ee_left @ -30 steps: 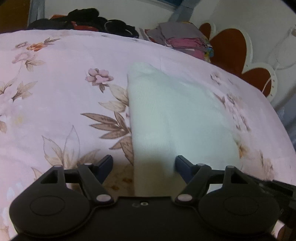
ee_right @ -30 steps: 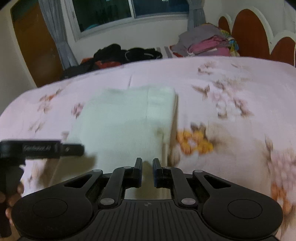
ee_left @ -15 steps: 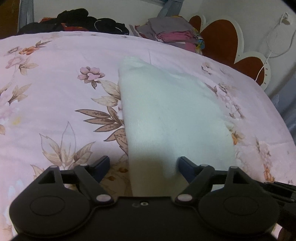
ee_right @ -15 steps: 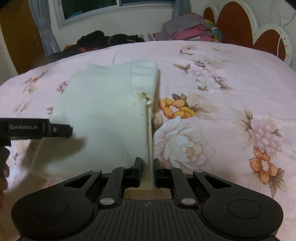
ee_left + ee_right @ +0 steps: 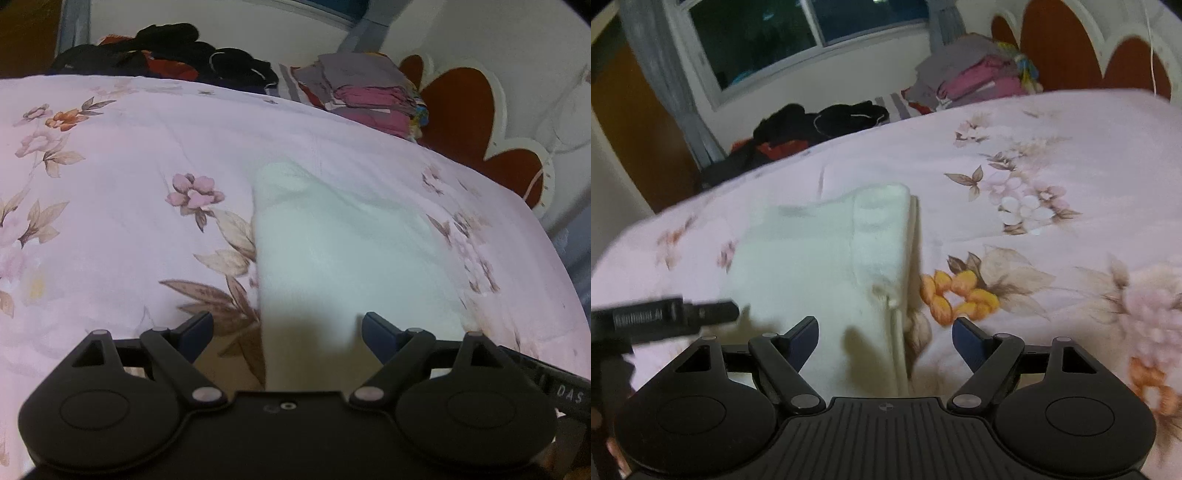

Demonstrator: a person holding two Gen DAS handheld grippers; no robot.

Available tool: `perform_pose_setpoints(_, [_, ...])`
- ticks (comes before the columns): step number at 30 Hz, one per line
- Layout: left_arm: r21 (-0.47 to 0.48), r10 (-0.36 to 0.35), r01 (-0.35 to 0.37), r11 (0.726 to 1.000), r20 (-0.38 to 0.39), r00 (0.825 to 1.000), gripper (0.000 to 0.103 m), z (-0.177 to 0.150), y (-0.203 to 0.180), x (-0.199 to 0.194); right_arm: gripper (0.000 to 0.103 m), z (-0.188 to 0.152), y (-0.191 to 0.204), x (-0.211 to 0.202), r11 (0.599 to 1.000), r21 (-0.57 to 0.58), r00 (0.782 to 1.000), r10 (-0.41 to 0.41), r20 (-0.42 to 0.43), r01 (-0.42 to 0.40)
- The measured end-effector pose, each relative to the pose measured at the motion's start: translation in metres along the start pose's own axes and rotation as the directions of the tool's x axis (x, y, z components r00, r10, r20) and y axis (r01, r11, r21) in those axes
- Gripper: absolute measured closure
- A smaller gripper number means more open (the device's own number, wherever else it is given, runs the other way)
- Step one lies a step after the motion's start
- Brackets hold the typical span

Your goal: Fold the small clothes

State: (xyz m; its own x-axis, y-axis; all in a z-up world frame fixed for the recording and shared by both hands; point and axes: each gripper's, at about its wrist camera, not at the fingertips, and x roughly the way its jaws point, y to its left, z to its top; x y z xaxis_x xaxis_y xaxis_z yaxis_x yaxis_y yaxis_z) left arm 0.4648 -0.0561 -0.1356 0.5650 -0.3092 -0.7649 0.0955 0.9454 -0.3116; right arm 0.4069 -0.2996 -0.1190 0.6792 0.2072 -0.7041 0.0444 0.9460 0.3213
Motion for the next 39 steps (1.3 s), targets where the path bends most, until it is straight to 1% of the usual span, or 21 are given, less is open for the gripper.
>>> perform_pose_setpoints(4, [-0.037, -0.027, 0.026, 0.999, -0.029, 0.999, 0.016, 0.008, 0.006, 0.016, 0.024, 0.018, -0.011, 0.022, 0.998, 0.034, 0.998, 0.056, -0.011, -0.055])
perform_pose_setpoints(6, [-0.058, -0.052, 0.049, 0.997, -0.05, 0.997, 0.015, 0.01, 0.009, 0.026, 0.024, 0.024, -0.018, 0.034, 0.995, 0.063, 0.996, 0.082, -0.02, -0.081])
perform_pose_setpoints(8, [-0.072, -0.069, 0.065, 0.995, -0.053, 0.996, 0.014, 0.01, 0.01, 0.032, 0.024, 0.027, -0.025, 0.046, 0.991, 0.092, 0.994, 0.1, -0.036, -0.096])
perform_pose_setpoints(10, [-0.063, -0.078, 0.075, 0.995, -0.049, 0.996, 0.015, 0.01, 0.009, 0.035, 0.025, 0.027, -0.033, 0.058, 0.983, 0.125, 0.988, 0.142, -0.055, -0.134])
perform_pose_setpoints(12, [-0.05, -0.085, 0.083, 0.995, -0.049, 0.995, 0.017, 0.008, 0.006, 0.036, 0.025, 0.025, -0.037, 0.063, 0.973, 0.145, 0.981, 0.188, -0.054, -0.179])
perform_pose_setpoints(13, [-0.046, -0.096, 0.093, 0.995, -0.053, 0.994, 0.026, 0.008, 0.005, 0.036, 0.026, 0.025, -0.037, 0.064, 0.97, 0.149, 0.978, 0.204, -0.052, -0.194])
perform_pose_setpoints(14, [-0.053, -0.118, 0.115, 0.992, -0.06, 0.991, 0.035, 0.007, 0.003, 0.035, 0.032, 0.025, -0.037, 0.064, 0.965, 0.165, 0.975, 0.217, -0.054, -0.206])
perform_pose_setpoints(15, [-0.073, -0.141, 0.135, 0.988, -0.074, 0.987, 0.041, 0.006, 0.003, 0.035, 0.052, 0.024, -0.039, 0.064, 0.952, 0.19, 0.964, 0.256, -0.069, -0.239])
perform_pose_setpoints(16, [-0.088, -0.139, 0.133, 0.987, -0.076, 0.987, 0.041, 0.006, 0.003, 0.035, 0.052, 0.022, -0.038, 0.064, 0.947, 0.205, 0.961, 0.268, -0.075, -0.248])
perform_pose_setpoints(18, [-0.093, -0.137, 0.13, 0.987, -0.076, 0.988, 0.042, 0.006, 0.003, 0.036, 0.052, 0.021, -0.039, 0.066, 0.949, 0.189, 0.96, 0.27, -0.075, -0.252])
perform_pose_setpoints(20, [-0.1, -0.133, 0.126, 0.987, -0.074, 0.988, 0.045, 0.006, 0.002, 0.038, 0.052, 0.023, -0.043, 0.069, 0.942, 0.203, 0.956, 0.286, -0.07, -0.267])
perform_pose_setpoints(21, [-0.095, -0.126, 0.12, 0.988, -0.067, 0.99, 0.05, 0.006, 0.0, 0.038, 0.053, 0.024, -0.042, 0.069, 0.944, 0.198, 0.956, 0.284, -0.069, -0.266])
perform_pose_setpoints(22, [-0.091, -0.121, 0.115, 0.989, -0.063, 0.991, 0.055, 0.006, -0.002, 0.037, 0.058, 0.025, -0.039, 0.068, 0.946, 0.194, 0.958, 0.276, -0.073, -0.258])
perform_pose_setpoints(24, [-0.08, -0.111, 0.107, 0.991, -0.052, 0.992, 0.062, 0.007, -0.005, 0.033, 0.067, 0.025, -0.035, 0.062, 0.945, 0.192, 0.956, 0.282, -0.076, -0.263])
perform_pose_setpoints(25, [-0.075, -0.111, 0.107, 0.991, -0.047, 0.993, 0.065, 0.007, -0.006, 0.029, 0.069, 0.025, -0.034, 0.058, 0.945, 0.189, 0.957, 0.283, -0.072, -0.265])
perform_pose_setpoints(27, [-0.07, -0.114, 0.111, 0.991, -0.035, 0.993, 0.068, 0.009, -0.006, 0.022, 0.07, 0.028, -0.033, 0.052, 0.944, 0.19, 0.956, 0.288, -0.064, -0.271])
perform_pose_setpoints(32, [-0.051, -0.118, 0.118, 0.992, -0.015, 0.993, 0.069, 0.015, -0.007, 0.001, 0.07, 0.033, -0.017, 0.028, 0.937, 0.172, 0.948, 0.315, -0.038, -0.305])
perform_pose_setpoints(35, [-0.04, -0.111, 0.111, 0.993, 0.008, 0.994, 0.069, 0.018, 0.0, -0.019, 0.07, 0.035, 0.003, 0.017, 0.931, 0.164, 0.941, 0.336, -0.029, -0.327])
perform_pose_setpoints(39, [-0.035, -0.089, 0.091, 0.995, 0.038, 0.995, 0.069, 0.025, 0.02, -0.048, 0.07, 0.033, 0.037, 0.01, 0.917, 0.162, 0.928, 0.373, -0.02, -0.365])
